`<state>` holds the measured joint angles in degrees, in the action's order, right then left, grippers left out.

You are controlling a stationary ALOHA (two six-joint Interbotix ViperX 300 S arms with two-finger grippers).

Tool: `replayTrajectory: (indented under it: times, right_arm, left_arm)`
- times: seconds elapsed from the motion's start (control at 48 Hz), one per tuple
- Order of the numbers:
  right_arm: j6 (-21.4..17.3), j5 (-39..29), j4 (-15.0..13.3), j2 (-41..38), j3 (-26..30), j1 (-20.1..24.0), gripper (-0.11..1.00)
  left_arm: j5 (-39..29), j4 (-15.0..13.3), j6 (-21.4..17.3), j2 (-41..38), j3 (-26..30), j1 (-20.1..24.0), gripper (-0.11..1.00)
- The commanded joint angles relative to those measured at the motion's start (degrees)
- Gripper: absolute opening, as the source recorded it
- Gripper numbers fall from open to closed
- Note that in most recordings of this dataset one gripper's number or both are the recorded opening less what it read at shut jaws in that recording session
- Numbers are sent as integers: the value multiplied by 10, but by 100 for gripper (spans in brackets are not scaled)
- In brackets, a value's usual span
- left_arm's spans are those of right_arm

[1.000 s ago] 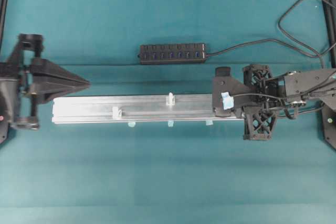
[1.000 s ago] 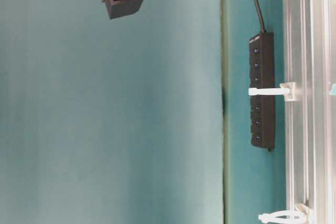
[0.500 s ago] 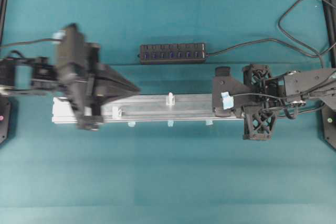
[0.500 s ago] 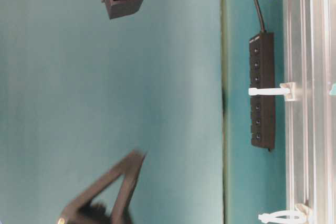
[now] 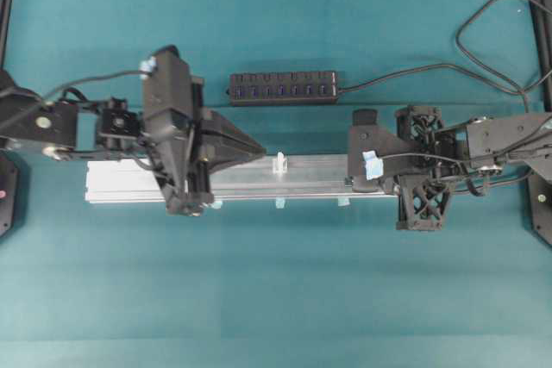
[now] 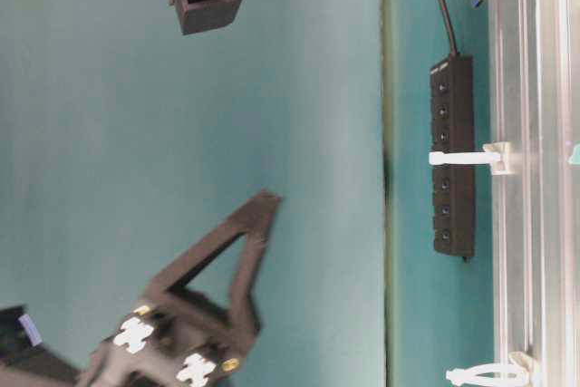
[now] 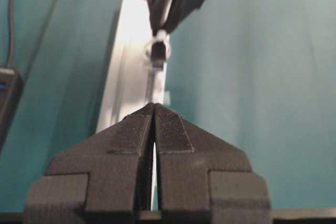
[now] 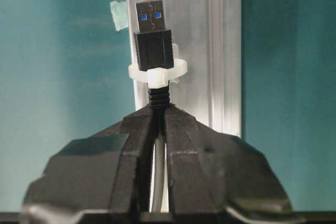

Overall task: Pass the USB cable through three rings with both arms.
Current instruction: 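Move the left gripper over the rail toward the middle ring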

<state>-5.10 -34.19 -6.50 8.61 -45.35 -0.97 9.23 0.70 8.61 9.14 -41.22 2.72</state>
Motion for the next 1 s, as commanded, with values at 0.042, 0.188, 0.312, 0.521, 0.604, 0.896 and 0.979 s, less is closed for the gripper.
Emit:
replayTrajectory:
  times: [0.042, 0.188, 0.312, 0.521, 0.604, 0.896, 0.979]
  right_arm:
    - [-4, 2, 0, 3, 8, -1, -8]
    - [-4, 3, 0, 3, 8, -1, -8]
    - [-3, 3, 0, 3, 8, -1, -8]
    - [-4, 3, 0, 3, 8, -1, -8]
    - [-4, 3, 0, 3, 8, -1, -8]
    - [-4, 3, 1, 3, 8, -1, -8]
    - [-4, 3, 1, 3, 8, -1, -8]
  left_arm:
    - [5, 2, 2, -16, 24, 1, 2]
    - [5, 2, 2, -25, 33, 1, 2]
    - [5, 2, 6, -32, 33, 2, 2]
    - [-3, 2, 24, -40, 42, 4, 2]
    - [-4, 4, 19, -44, 40, 4, 2]
    - [-15, 4, 14, -65, 62, 4, 21]
    - [-24, 4, 14, -81, 76, 4, 45]
